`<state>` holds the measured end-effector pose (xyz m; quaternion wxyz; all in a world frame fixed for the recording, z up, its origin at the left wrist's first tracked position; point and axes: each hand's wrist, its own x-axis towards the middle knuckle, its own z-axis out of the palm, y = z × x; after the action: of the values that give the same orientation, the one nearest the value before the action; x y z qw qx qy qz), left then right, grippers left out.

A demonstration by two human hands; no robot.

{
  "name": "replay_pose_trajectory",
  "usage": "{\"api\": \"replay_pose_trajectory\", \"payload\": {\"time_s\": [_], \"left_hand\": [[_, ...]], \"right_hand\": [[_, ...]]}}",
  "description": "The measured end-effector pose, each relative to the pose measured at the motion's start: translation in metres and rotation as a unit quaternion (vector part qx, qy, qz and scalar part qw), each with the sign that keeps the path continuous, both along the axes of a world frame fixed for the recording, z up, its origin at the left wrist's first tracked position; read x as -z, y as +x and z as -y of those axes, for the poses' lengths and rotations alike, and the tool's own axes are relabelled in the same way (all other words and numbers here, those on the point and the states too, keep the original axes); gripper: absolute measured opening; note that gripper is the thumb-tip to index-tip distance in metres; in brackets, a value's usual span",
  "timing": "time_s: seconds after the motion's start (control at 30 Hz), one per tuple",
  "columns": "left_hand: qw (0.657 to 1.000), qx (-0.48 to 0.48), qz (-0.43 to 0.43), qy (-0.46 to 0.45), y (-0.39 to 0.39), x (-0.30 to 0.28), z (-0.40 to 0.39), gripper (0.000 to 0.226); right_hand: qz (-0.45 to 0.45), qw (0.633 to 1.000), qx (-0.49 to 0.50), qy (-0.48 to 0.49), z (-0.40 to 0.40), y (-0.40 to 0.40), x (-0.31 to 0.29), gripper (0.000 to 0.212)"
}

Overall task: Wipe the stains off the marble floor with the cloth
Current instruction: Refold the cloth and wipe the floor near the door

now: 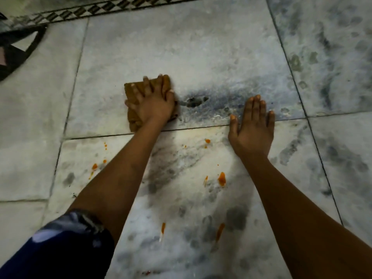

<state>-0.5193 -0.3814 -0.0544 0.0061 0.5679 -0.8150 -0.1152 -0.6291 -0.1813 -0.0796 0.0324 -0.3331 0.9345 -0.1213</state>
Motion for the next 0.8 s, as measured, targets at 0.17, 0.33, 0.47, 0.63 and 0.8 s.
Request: {"api": "replay_pose_trajectory", "payload": {"time_s": [0.17,0.33,0.47,0.63,0.8], "left_hand": [[0.998,-0.040,-0.008,0.042,0.008,-0.019,0.057,0.059],[0.986,-0.161,0.012,0.026,0.060,-0.022,0.080,0.060],[0.994,-0.105,0.041,-0.010,0.083,-0.026,0.058,0.056],[0.999,-0.017,0.031,-0.019,0.102,-0.056,0.025,0.043],[0.995,-0.034,-0.093,0.034,0.147,-0.095,0.009,0.039]], "right_hand": [[-0.001,1.000,0.001,-0.012,-0.001,-0.001,-0.001,0.071],[0.010,1.000,-0.006,0.008,-0.004,-0.002,-0.003,0.074],[0.045,0.998,-0.012,0.040,-0.002,-0.001,-0.009,0.070],[0.172,0.983,0.000,0.070,0.004,0.000,-0.038,0.070],[0.161,0.985,-0.057,-0.029,0.004,0.053,-0.070,0.062]]}}
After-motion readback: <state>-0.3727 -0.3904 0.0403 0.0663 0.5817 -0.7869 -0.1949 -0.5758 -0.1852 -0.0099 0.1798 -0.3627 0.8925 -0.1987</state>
